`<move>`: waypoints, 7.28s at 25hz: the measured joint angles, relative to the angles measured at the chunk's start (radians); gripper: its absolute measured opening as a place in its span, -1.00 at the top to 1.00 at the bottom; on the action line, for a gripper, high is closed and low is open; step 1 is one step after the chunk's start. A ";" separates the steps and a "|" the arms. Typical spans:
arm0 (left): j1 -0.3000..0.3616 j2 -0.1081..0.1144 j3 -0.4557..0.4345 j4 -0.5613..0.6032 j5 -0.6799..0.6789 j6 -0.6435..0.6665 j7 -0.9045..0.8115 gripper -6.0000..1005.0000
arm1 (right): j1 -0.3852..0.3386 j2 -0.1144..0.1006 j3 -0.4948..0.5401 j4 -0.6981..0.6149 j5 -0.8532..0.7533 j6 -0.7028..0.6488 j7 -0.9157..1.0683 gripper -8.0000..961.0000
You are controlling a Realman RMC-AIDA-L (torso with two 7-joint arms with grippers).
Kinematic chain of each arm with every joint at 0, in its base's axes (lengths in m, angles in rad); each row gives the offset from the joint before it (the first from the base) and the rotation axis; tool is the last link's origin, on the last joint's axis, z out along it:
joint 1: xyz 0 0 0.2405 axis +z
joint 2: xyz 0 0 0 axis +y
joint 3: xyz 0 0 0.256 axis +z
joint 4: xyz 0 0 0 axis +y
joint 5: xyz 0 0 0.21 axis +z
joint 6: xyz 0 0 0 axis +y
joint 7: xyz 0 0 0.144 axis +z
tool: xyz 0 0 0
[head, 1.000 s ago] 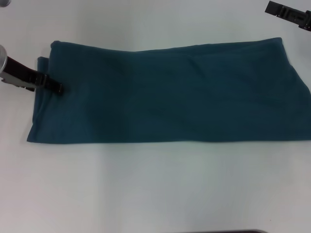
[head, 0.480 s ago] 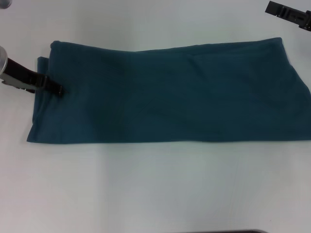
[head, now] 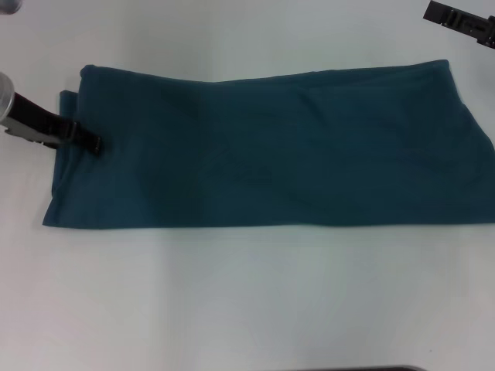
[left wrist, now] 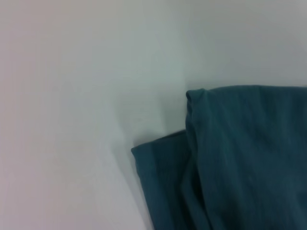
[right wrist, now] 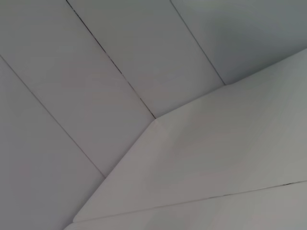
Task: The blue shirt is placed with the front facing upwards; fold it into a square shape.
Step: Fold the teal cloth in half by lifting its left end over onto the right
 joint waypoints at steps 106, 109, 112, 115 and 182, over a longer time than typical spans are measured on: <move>-0.031 0.019 0.020 0.042 0.026 -0.016 -0.036 -0.59 | 0.002 -0.008 0.006 0.002 0.002 0.002 0.000 -0.48; -0.030 0.020 0.020 0.049 0.026 -0.016 -0.036 -0.59 | 0.002 -0.008 0.006 0.002 0.002 0.002 0.000 -0.48; -0.032 0.022 0.022 0.058 0.026 -0.018 -0.037 -0.59 | 0.002 -0.008 0.006 0.002 0.002 0.002 0.000 -0.48; -0.033 0.022 0.026 0.061 0.026 -0.019 -0.037 -0.59 | 0.003 -0.008 0.006 0.002 0.002 0.002 0.000 -0.48; -0.069 0.002 0.035 0.062 0.014 -0.002 -0.014 0.66 | -0.002 -0.009 0.008 0.002 0.004 0.000 0.000 -0.48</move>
